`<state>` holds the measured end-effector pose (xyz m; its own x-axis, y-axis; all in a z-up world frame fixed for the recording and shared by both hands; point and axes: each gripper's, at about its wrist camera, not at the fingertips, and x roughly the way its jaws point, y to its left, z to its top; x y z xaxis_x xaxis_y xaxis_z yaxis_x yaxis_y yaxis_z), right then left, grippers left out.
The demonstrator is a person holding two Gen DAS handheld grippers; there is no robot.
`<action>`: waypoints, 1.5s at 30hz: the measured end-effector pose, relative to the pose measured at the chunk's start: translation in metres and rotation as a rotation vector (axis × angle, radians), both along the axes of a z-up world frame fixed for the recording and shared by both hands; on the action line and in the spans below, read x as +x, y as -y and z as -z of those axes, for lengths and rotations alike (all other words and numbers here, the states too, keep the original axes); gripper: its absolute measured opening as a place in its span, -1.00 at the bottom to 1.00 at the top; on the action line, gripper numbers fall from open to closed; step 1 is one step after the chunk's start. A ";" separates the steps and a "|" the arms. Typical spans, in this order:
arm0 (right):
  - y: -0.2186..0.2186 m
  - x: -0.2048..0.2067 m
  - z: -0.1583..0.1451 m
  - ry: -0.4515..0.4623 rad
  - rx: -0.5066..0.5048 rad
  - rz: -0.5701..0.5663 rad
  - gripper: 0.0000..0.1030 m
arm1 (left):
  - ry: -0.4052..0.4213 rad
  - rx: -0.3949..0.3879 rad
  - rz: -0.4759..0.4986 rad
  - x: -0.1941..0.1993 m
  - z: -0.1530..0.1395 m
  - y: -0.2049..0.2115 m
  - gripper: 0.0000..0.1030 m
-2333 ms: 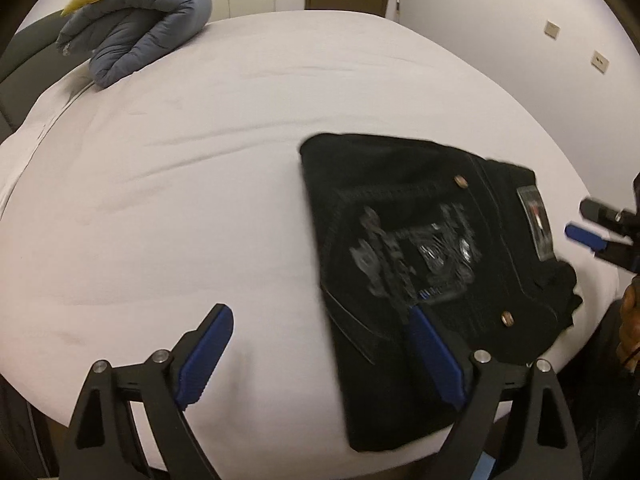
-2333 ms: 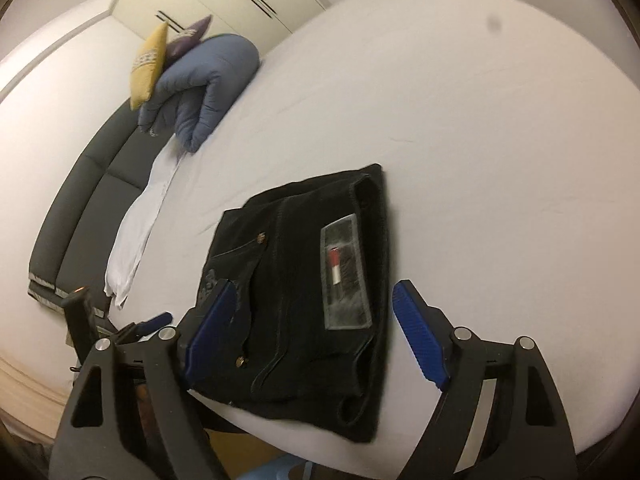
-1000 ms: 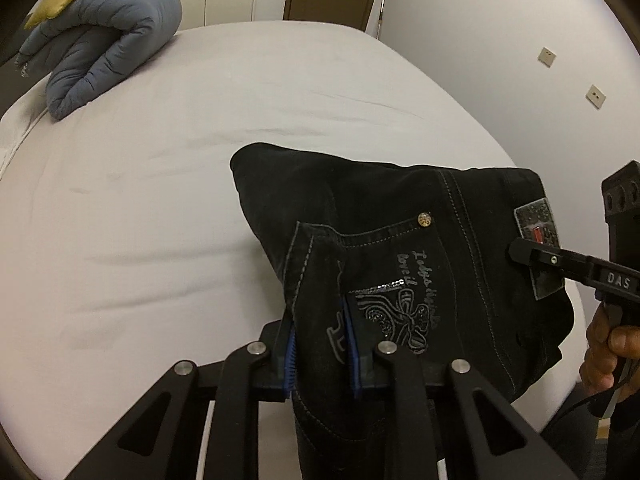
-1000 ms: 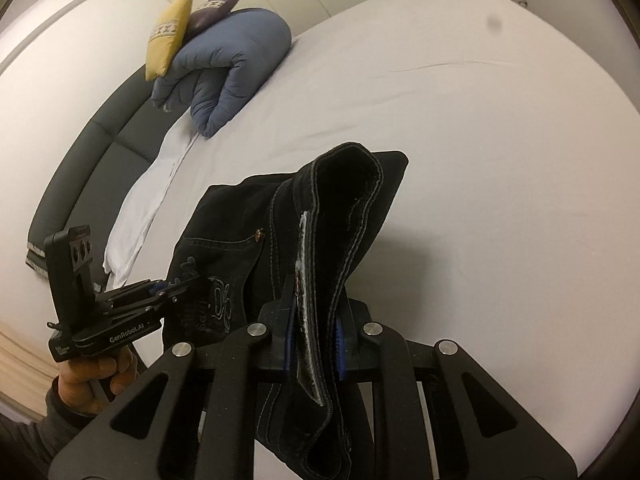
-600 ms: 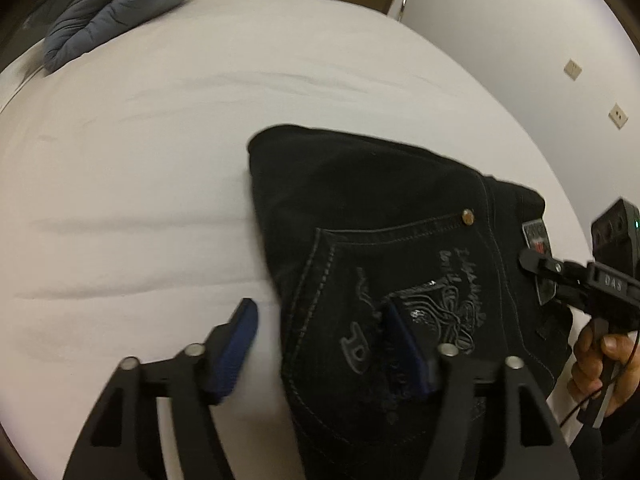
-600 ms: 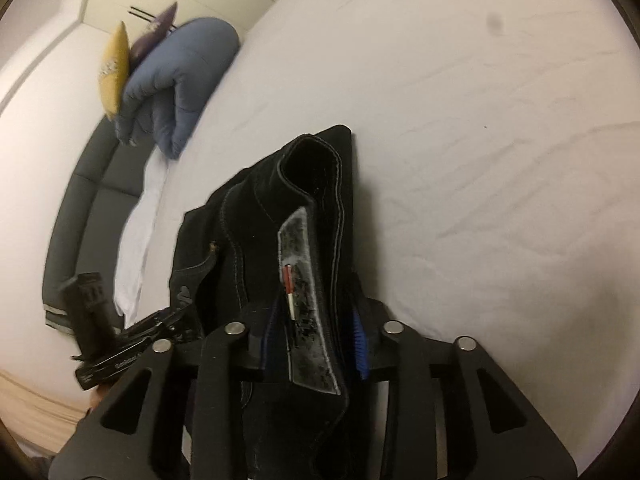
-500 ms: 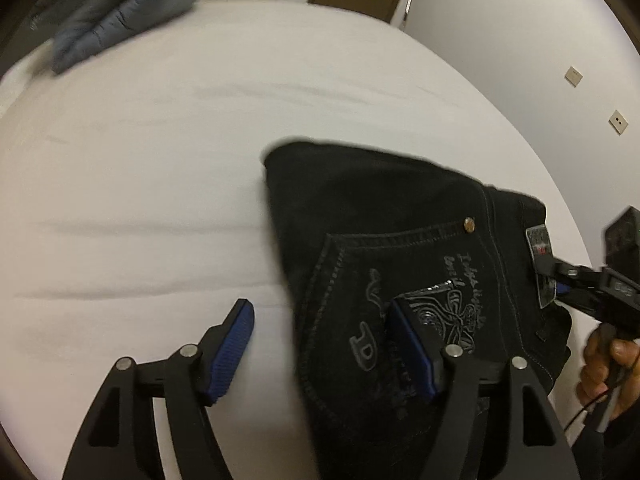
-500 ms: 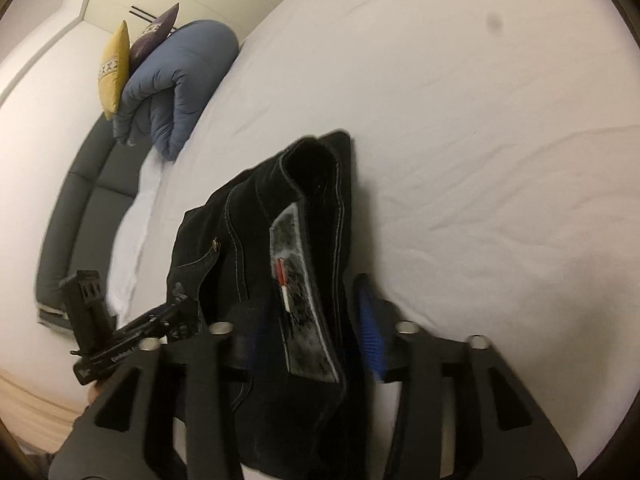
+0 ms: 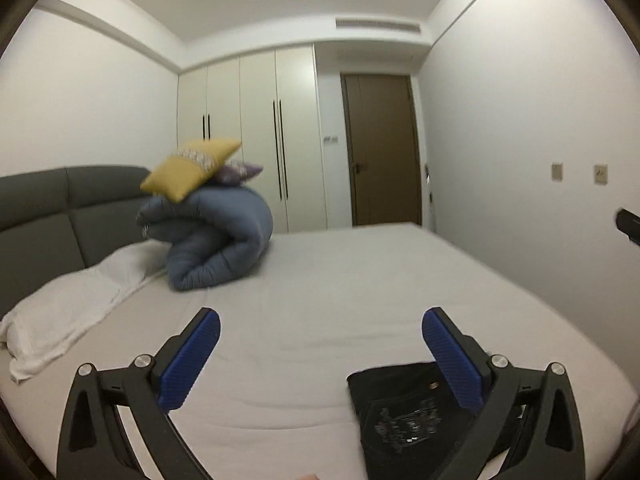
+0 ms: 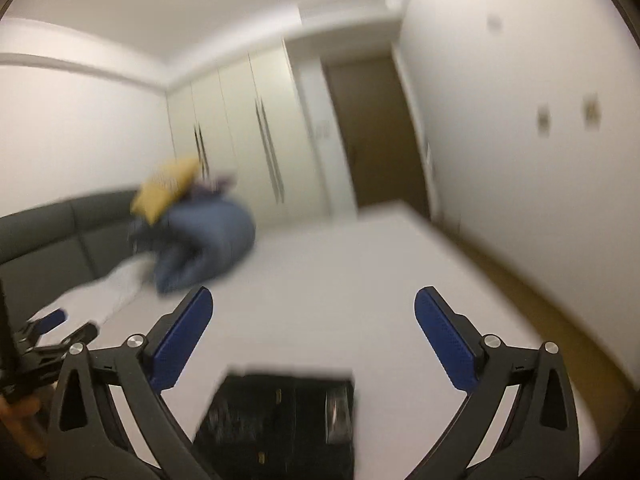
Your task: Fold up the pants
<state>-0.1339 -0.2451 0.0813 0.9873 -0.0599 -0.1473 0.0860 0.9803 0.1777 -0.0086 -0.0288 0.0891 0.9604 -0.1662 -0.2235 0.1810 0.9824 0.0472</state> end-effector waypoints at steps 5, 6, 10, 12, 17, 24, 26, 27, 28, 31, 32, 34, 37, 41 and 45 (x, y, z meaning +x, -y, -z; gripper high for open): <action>-0.034 -0.046 -0.061 0.098 -0.133 0.082 1.00 | 0.084 -0.044 -0.003 -0.048 -0.049 -0.019 1.00; -0.037 -0.053 -0.071 0.104 -0.141 0.066 1.00 | 0.098 -0.045 -0.010 -0.058 -0.057 -0.026 1.00; -0.056 -0.073 -0.103 0.058 -0.130 -0.014 1.00 | 0.033 0.114 -0.079 -0.077 -0.073 -0.015 1.00; -0.063 -0.081 -0.110 0.026 -0.110 -0.027 1.00 | -0.014 0.134 -0.104 -0.080 -0.073 -0.013 1.00; -0.083 -0.087 -0.109 -0.171 -0.099 0.022 1.00 | -0.280 0.016 -0.086 -0.065 -0.046 -0.006 1.00; -0.102 -0.088 -0.050 -0.398 -0.088 0.039 1.00 | -0.480 0.015 -0.102 -0.045 0.015 0.016 1.00; -0.095 -0.083 -0.032 -0.477 -0.041 0.057 1.00 | -0.511 0.017 -0.094 -0.043 0.025 0.020 1.00; -0.089 -0.079 -0.022 -0.495 -0.026 0.062 1.00 | -0.519 0.017 -0.093 -0.042 0.030 0.021 1.00; -0.086 -0.078 -0.016 -0.522 -0.009 0.071 1.00 | -0.528 0.013 -0.089 -0.042 0.032 0.022 1.00; -0.082 -0.077 -0.004 -0.550 -0.008 0.096 1.00 | -0.549 0.004 -0.080 -0.041 0.038 0.024 1.00; -0.075 -0.069 0.005 -0.553 -0.008 0.097 1.00 | -0.553 0.002 -0.077 -0.038 0.042 0.023 1.00; -0.074 -0.062 0.008 -0.555 -0.009 0.096 1.00 | -0.563 0.002 -0.074 -0.035 0.044 0.024 1.00; -0.074 -0.052 0.017 -0.558 -0.034 0.093 1.00 | -0.567 0.011 -0.070 -0.033 0.047 0.024 1.00; -0.076 -0.040 0.020 -0.564 -0.054 0.077 1.00 | -0.568 0.008 -0.070 -0.034 0.046 0.022 1.00; -0.076 -0.037 0.014 -0.565 -0.055 0.069 1.00 | -0.562 0.012 -0.073 -0.034 0.046 0.021 1.00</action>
